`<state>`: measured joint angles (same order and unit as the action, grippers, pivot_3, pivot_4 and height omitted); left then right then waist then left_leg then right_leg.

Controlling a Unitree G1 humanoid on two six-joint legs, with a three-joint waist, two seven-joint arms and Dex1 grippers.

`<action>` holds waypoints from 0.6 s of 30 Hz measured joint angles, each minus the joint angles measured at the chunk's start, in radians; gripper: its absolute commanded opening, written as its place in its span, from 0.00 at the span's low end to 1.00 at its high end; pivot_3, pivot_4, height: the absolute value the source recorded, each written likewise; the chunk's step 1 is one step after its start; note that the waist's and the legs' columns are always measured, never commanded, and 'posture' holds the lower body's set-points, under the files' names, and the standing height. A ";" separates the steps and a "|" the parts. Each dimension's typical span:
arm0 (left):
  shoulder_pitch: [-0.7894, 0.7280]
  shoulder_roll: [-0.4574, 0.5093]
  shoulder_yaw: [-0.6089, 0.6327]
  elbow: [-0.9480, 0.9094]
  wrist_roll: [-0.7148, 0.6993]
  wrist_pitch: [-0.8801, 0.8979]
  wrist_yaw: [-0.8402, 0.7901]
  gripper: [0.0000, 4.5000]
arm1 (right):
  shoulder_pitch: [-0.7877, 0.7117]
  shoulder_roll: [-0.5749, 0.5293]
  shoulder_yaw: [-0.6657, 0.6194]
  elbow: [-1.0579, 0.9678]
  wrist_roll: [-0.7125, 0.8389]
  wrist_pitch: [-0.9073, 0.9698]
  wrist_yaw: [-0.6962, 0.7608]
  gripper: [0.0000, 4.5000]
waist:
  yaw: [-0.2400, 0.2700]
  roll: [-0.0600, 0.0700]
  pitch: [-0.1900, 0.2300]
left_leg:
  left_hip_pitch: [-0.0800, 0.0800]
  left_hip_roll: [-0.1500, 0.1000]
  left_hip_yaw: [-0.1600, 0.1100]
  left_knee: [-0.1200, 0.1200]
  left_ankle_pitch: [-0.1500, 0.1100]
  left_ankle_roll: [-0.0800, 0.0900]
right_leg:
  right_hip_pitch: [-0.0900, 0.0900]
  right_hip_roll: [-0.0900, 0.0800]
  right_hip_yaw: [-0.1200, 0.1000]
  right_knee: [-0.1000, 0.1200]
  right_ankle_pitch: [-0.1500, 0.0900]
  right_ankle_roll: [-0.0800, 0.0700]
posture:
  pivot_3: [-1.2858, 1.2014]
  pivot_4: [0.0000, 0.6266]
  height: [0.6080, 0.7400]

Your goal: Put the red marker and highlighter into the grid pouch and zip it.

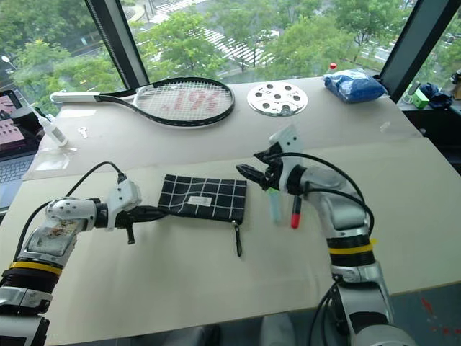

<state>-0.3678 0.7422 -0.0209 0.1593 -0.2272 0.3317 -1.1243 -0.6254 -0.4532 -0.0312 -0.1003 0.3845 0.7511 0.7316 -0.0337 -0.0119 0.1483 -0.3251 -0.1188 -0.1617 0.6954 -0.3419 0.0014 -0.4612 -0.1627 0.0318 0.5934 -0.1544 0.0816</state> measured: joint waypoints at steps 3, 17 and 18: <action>0.021 -0.002 0.039 -0.091 -0.065 0.144 0.042 0.00 | 0.050 -0.074 -0.035 -0.099 0.041 0.048 0.018 0.79 | 0.000 0.000 0.000 | 0.000 0.000 0.000 0.000 0.000 0.000 | 0.000 0.000 0.000 0.000 0.000 0.000 | 0.52 0.24 1.00; -0.011 -0.032 0.060 -0.234 -0.152 0.406 0.197 0.00 | 0.188 -0.084 0.144 -0.245 0.014 0.090 -0.051 0.79 | 0.009 -0.001 0.000 | 0.000 0.002 0.003 0.001 -0.001 0.000 | 0.000 0.000 0.000 -0.001 0.001 -0.001 | 0.52 0.24 1.00; -0.012 -0.032 0.059 -0.234 -0.152 0.408 0.201 0.00 | 0.190 -0.079 0.149 -0.240 0.004 0.090 -0.067 0.79 | 0.010 -0.001 0.000 | 0.000 0.002 0.003 0.001 -0.001 0.000 | 0.000 0.000 0.000 -0.001 0.001 -0.001 | 0.52 0.24 1.00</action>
<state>-0.3795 0.7098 0.0383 -0.0743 -0.3792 0.7401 -0.9237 -0.4352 -0.5325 0.1179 -0.3408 0.3884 0.8412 0.6647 -0.0234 -0.0127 0.1487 -0.3250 -0.1171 -0.1582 0.6963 -0.3424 0.0010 -0.4609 -0.1630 0.0321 0.5927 -0.1538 0.0808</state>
